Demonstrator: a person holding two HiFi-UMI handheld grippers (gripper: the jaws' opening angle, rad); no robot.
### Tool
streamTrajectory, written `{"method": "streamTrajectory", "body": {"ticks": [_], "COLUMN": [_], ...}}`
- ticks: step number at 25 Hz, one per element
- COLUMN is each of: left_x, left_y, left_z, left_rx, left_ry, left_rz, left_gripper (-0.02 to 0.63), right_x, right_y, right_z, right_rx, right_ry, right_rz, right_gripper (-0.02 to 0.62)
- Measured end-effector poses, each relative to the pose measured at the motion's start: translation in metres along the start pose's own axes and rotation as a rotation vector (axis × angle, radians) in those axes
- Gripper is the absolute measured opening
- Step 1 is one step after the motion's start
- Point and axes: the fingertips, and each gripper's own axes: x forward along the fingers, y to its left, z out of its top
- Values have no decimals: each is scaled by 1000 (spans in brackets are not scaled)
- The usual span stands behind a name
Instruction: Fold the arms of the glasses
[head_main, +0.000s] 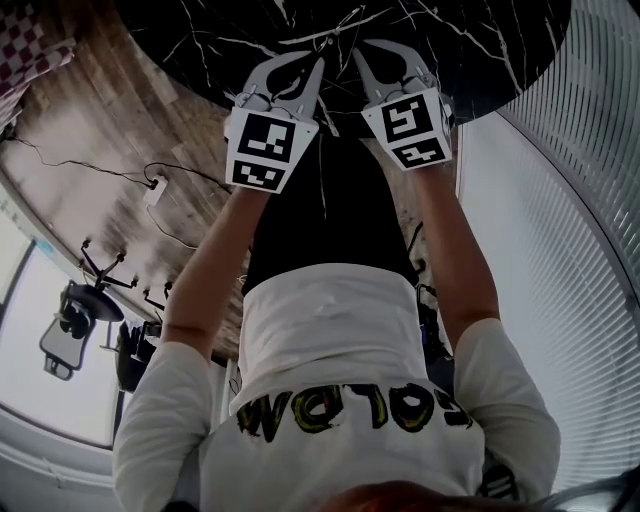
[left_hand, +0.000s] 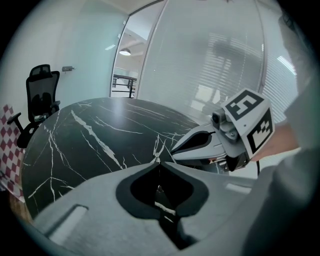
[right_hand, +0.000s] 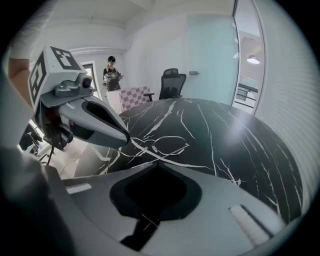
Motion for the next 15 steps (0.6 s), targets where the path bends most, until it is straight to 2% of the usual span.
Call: {"method": "streamTrajectory", "body": {"ticks": [9, 15], "left_x": [2, 0], "left_y": [-15, -10], "left_z": [-1, -1], "left_rx": [4, 11], "left_ry": [-3, -1], "left_rz": [-25, -11], "left_gripper": [5, 5], "right_x": [0, -32], "right_y": [12, 13], "right_z": [10, 6], "right_rx": [-9, 7], "right_ry": [-17, -59], "right_rz": [16, 5], "right_gripper": [3, 3]}}
